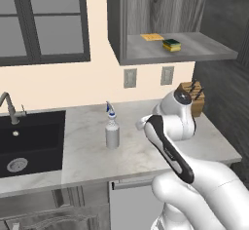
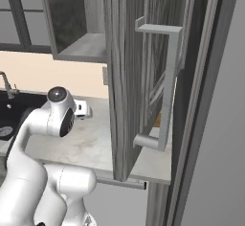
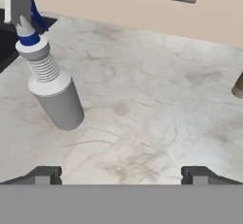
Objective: Pick the sponge and spray from the cabinet and place them on the counter.
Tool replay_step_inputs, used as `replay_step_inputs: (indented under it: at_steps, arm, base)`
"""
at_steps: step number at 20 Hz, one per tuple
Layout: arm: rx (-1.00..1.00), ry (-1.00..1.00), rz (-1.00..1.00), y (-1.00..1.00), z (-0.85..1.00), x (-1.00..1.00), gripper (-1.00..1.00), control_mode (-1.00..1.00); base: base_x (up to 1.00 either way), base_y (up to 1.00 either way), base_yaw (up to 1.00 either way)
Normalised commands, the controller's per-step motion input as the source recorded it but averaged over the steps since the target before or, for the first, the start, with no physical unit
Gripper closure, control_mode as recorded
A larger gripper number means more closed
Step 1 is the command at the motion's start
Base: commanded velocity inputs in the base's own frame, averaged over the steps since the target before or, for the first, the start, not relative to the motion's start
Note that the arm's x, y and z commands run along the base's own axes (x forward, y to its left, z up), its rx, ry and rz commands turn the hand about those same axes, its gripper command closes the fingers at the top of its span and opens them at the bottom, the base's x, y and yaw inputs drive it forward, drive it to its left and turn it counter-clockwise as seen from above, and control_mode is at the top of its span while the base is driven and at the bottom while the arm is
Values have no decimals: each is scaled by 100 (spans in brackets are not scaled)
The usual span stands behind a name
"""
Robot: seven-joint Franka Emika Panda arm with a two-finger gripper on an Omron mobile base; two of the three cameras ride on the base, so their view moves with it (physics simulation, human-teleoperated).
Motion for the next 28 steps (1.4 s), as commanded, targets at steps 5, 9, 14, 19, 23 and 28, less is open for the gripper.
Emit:
replay_step_inputs:
  at_steps: [5, 9, 14, 19, 23, 28]
  arm:
    - [0, -3, -2, -17, 21, -18, -100, -100]
    - [0, -3, 0, -12, 18, -16, -100, -100]
    - [0, -2, 0, -9, 12, -14, -100, -100]
    - [-1, -3, -5, 0, 1, -22, -100, -100]
    - [-1, -1, -10, 2, 2, -24, -100, -100]
    - [1, -12, -2, -3, 4, -35, -100, -100]
  base:
    - [0, 0, 0]
    - [0, 0, 0]
    - [0, 0, 0]
    - [0, 0, 0]
    - [0, 0, 0]
    - [0, 0, 0]
